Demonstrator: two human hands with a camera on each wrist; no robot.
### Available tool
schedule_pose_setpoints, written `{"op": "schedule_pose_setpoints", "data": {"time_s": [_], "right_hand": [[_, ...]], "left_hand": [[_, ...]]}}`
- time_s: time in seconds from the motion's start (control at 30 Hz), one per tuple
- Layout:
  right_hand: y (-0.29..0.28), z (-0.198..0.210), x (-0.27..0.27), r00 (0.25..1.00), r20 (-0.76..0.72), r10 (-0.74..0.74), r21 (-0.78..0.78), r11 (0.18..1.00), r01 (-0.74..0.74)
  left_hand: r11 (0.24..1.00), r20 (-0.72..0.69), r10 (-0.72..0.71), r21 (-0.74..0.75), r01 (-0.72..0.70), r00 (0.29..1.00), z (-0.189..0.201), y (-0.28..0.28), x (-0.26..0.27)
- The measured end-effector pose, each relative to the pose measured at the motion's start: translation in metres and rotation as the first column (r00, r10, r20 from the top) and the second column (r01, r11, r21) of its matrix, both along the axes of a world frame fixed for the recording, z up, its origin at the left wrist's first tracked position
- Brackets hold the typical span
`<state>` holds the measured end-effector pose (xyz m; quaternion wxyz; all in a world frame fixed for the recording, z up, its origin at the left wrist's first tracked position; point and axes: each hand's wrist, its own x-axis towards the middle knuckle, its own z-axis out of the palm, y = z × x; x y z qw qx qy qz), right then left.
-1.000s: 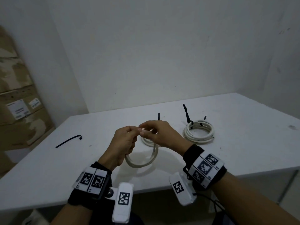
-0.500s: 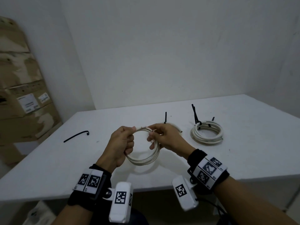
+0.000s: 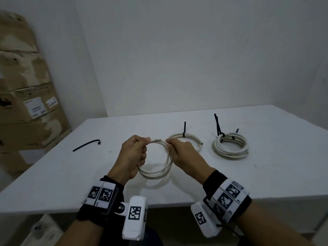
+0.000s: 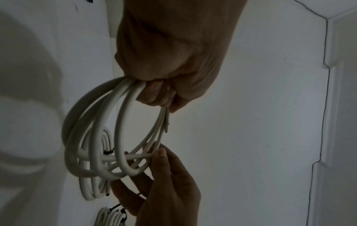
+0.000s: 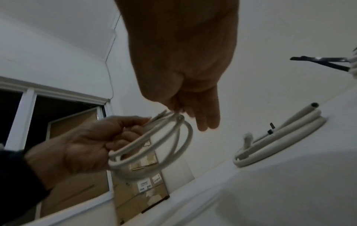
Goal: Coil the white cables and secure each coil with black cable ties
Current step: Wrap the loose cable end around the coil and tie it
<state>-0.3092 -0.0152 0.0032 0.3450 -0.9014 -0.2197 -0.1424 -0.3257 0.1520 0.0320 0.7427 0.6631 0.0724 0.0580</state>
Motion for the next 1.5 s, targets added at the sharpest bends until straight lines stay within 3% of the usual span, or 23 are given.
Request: {"op": "schedule_pose_setpoints", "data": {"time_s": [0.1,0.3,0.43,0.5,0.6,0.73,0.87,0.97,1.03,1.13,1.27,1.4,1.5], "right_hand": [[-0.001,-0.004,-0.002,0.985,0.168,-0.046,0.023,0.999,0.043],[-0.009,0.011,-0.006,0.978,0.193,-0.084,0.146,0.988,0.056],[-0.008,0.021,-0.001,0.995,0.027,-0.1,-0.089,0.991,0.102],[-0.01,0.023,0.005,0.991,-0.082,-0.11,-0.102,0.99,0.101],[-0.016,0.024,0.012,0.971,-0.238,-0.035,-0.033,0.999,0.028],[-0.02,0.029,0.012,0.955,-0.273,0.113,0.152,0.986,-0.073],[-0.02,0.032,0.008,0.92,-0.349,0.179,0.177,0.977,-0.123],[-0.028,0.039,0.006,0.867,-0.421,0.269,0.291,0.945,-0.152],[-0.028,0.043,0.003,0.852,-0.414,0.322,0.326,0.926,-0.191],[-0.012,0.04,-0.002,0.859,-0.366,0.358,0.258,0.926,-0.276],[0.008,0.028,-0.002,0.933,-0.247,0.262,0.274,0.942,-0.192],[0.019,0.027,0.0,0.972,-0.155,0.176,0.222,0.965,-0.139],[0.03,0.029,0.006,0.981,-0.137,0.135,0.275,0.957,-0.094]], "left_hand": [[1.0,0.009,0.0,0.003,0.0,1.0,0.002,-0.001,0.001],[0.995,0.046,0.034,0.089,-0.038,0.998,0.002,-0.002,0.003],[0.988,0.049,-0.021,0.156,0.013,0.999,0.003,-0.002,0.001],[0.981,0.055,-0.05,0.19,0.038,0.997,0.004,-0.004,-0.001],[0.971,0.048,-0.087,0.226,0.074,0.995,0.007,-0.004,-0.003],[0.957,0.048,-0.163,0.252,0.146,0.985,0.013,-0.006,-0.004],[0.945,0.038,-0.217,0.258,0.2,0.975,0.018,-0.011,-0.005],[0.94,0.028,-0.22,0.273,0.204,0.975,0.019,-0.011,-0.005],[0.929,0.017,-0.234,0.299,0.219,0.972,0.018,-0.011,-0.005],[0.914,-0.015,-0.256,0.323,0.247,0.967,0.018,-0.014,-0.005],[0.943,-0.035,-0.253,0.216,0.254,0.967,0.02,-0.008,-0.004],[0.955,0.0,-0.252,0.16,0.249,0.968,0.019,0.005,-0.011],[0.97,0.01,-0.234,0.067,0.233,0.972,0.016,0.021,-0.014]]}}
